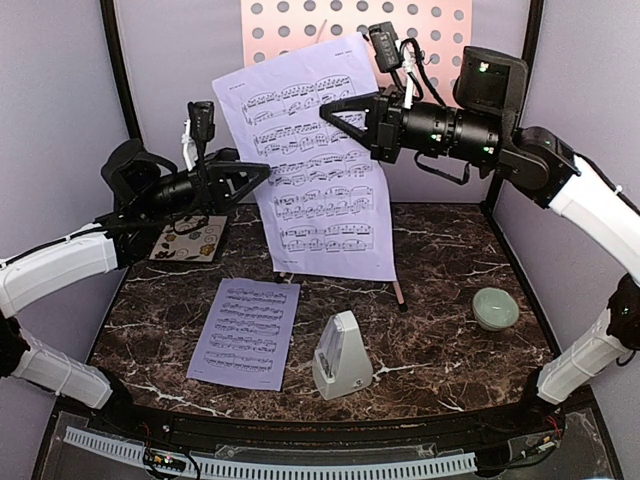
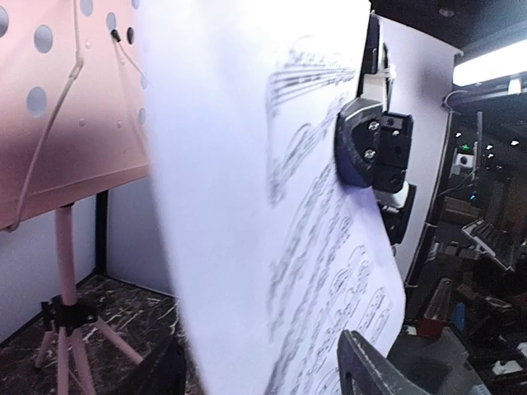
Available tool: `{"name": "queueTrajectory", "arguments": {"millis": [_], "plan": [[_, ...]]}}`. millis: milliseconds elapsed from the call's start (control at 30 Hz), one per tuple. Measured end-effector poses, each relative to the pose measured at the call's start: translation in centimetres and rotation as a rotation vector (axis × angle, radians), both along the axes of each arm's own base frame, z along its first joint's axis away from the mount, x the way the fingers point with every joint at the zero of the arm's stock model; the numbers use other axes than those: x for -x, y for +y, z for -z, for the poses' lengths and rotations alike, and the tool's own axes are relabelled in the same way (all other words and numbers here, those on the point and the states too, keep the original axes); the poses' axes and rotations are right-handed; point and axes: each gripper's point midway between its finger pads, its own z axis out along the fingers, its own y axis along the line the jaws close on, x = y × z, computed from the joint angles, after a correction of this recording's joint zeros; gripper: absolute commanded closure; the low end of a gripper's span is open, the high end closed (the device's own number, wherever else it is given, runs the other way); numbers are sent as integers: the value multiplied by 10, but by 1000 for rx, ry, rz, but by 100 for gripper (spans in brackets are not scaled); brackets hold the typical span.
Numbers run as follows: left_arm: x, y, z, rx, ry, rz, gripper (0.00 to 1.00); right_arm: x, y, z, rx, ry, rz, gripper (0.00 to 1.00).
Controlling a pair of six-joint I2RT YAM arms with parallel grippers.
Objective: Set up the instrument practice props
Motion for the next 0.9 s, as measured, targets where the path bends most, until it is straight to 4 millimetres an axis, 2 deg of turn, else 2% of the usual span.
{"name": "queueTrajectory", "arguments": {"millis": [100,167,200,267,500,600,733,900], "plan": [[6,-2,-11,41,-7,27,97,-1,3,1,-10,17,-6,66],[6,0,-15,59,-3,19,100,-3,4,3,-7,25,3,50],[4,0,-17,64,0,11,100,-5,3,5,-6,37,10,45],[1,1,-16,59,13,-8,100,-9,1,11,17,55,37,43],[-2,6,-5,-6,46,-64,100,-20,-13,46,168,146,141,46],[-3,6,-4,-39,48,-73,100,-22,-19,48,220,156,168,54],[-4,7,-4,-76,43,-75,100,-23,-23,44,261,145,184,72],[-1,6,-10,-100,29,-40,100,-28,-20,54,333,134,189,75]]}}
